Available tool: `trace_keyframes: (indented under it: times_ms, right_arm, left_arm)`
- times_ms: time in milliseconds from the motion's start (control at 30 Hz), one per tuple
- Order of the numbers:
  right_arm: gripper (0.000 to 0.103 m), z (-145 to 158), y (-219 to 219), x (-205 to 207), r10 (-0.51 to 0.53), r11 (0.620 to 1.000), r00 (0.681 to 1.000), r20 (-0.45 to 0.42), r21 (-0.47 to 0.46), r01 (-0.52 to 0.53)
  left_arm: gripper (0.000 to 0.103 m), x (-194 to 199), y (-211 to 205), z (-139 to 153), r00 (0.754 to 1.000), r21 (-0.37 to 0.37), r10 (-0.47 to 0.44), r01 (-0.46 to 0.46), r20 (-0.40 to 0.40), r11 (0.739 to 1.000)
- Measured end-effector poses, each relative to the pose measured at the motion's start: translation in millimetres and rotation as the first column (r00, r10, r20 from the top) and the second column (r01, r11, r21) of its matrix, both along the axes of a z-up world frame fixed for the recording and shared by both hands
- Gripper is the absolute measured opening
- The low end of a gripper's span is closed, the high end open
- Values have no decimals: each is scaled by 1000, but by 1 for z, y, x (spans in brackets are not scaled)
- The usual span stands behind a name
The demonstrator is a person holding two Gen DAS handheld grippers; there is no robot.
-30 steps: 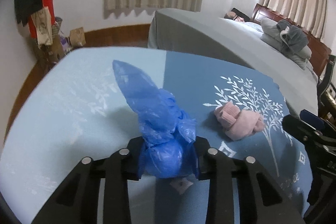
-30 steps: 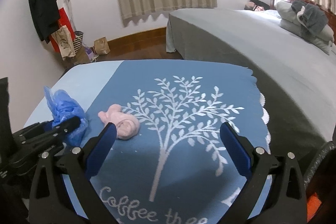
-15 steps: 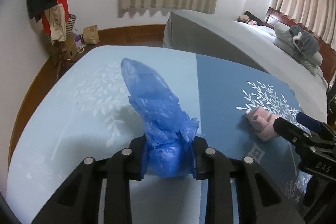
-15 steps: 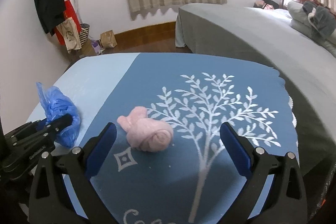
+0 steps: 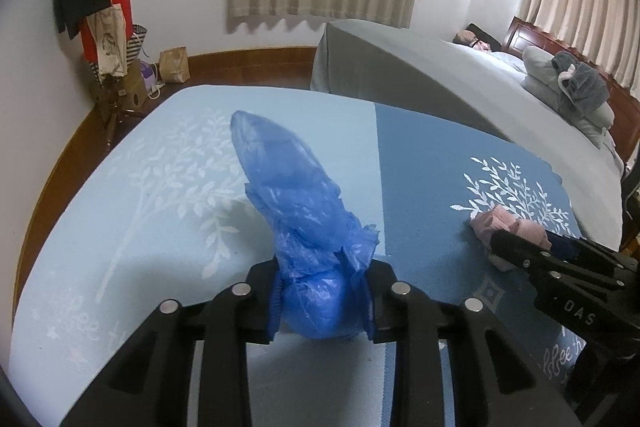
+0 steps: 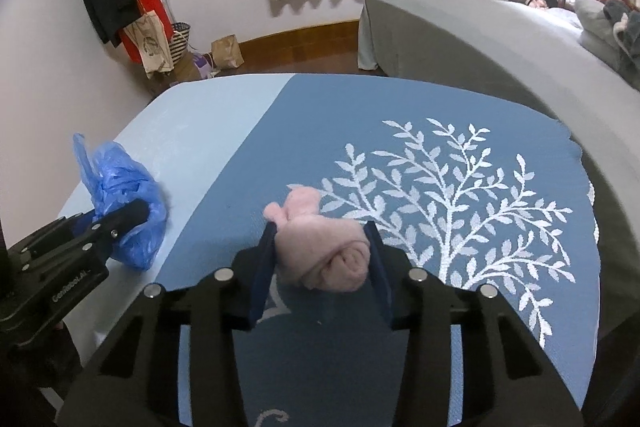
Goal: Collect trash
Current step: 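Lift the blue bag and pink towel and carry both over the bin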
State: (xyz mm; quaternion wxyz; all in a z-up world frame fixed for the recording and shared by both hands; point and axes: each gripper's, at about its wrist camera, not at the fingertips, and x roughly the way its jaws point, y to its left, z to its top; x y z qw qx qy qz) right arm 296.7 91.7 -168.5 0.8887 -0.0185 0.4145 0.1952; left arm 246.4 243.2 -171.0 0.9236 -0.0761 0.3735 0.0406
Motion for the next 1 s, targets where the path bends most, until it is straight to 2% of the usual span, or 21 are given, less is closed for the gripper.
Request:
trace_keyframes:
  times_ms: [367, 1000]
  right_arm:
    - [41, 11, -22, -20, -26, 999, 999, 30, 23, 25]
    - [41, 43, -70, -69, -95, 994, 994, 58, 63, 91]
  left_arm:
    - [30, -12, -8, 10, 1000, 19, -1, 1, 14, 1000]
    - [29, -62, -59, 50, 998, 20, -24, 23, 61, 1000]
